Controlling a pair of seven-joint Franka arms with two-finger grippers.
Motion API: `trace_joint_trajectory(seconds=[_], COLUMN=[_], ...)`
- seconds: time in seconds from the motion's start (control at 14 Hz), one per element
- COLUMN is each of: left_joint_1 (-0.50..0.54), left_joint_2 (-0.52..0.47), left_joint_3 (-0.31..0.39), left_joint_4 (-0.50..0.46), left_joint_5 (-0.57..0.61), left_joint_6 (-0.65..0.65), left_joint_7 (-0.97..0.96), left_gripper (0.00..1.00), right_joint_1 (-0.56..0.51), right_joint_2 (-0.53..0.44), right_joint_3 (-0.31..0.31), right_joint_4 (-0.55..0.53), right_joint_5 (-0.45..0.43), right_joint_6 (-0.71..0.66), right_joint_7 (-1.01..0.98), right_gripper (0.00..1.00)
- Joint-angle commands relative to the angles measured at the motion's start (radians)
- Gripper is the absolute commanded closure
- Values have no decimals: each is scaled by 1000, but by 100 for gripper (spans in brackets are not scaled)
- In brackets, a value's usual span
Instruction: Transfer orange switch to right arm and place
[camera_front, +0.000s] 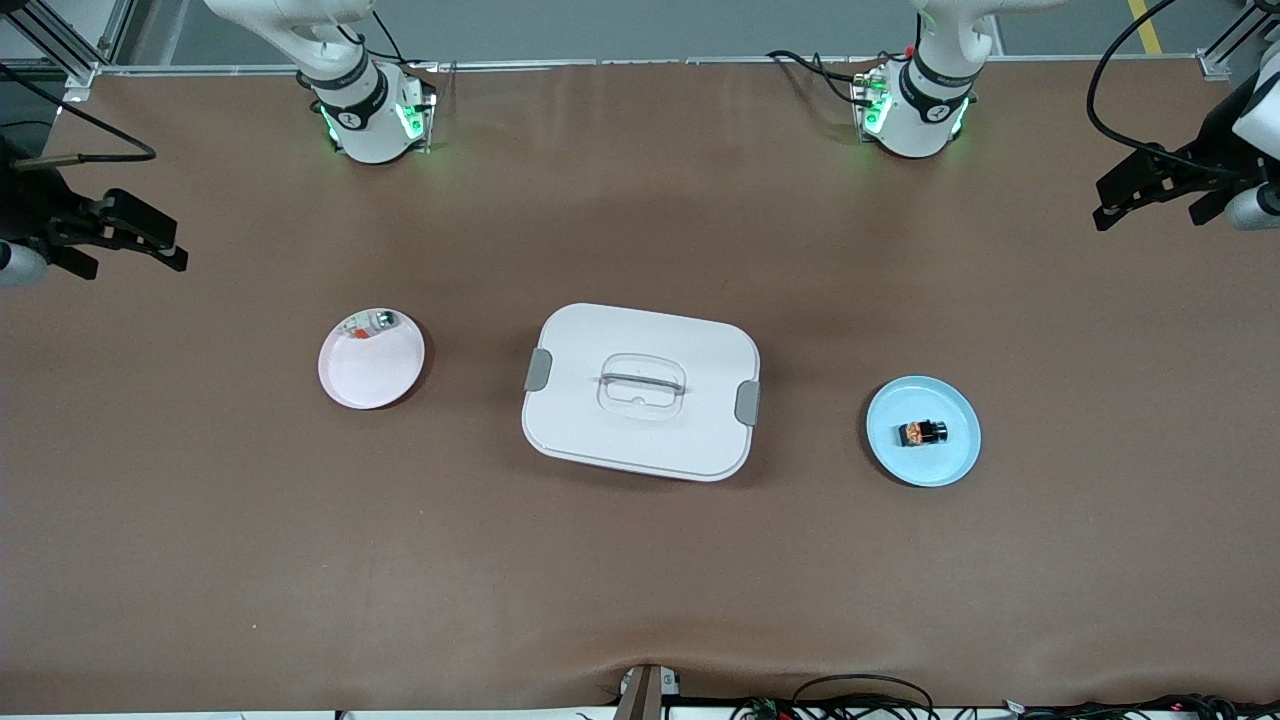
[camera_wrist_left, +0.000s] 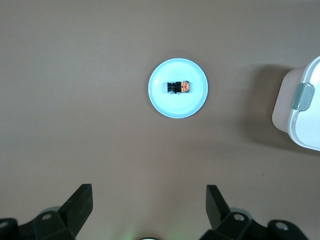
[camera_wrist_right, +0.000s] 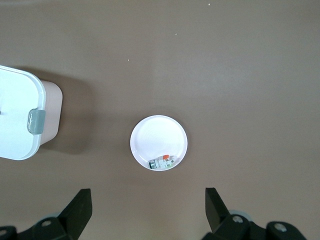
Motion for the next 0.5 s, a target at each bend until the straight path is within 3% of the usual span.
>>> trace_joint_trajectory(seconds=[0.0,0.43], left_joint_1=[5,10], left_joint_2=[8,93], left_joint_3=[-3,0], left_joint_4=[20,28], left_joint_5=[0,0], left_joint_6=[-16,24], left_joint_7=[22,24], left_gripper=[0,0], right_joint_1=[-9,-9], right_joint_2=[-37,-37], right_joint_3=[3,3], right_joint_4=[-40,-40], right_joint_5=[0,0], right_joint_6=[15,15], right_joint_7=[-6,-6], right_gripper=[0,0])
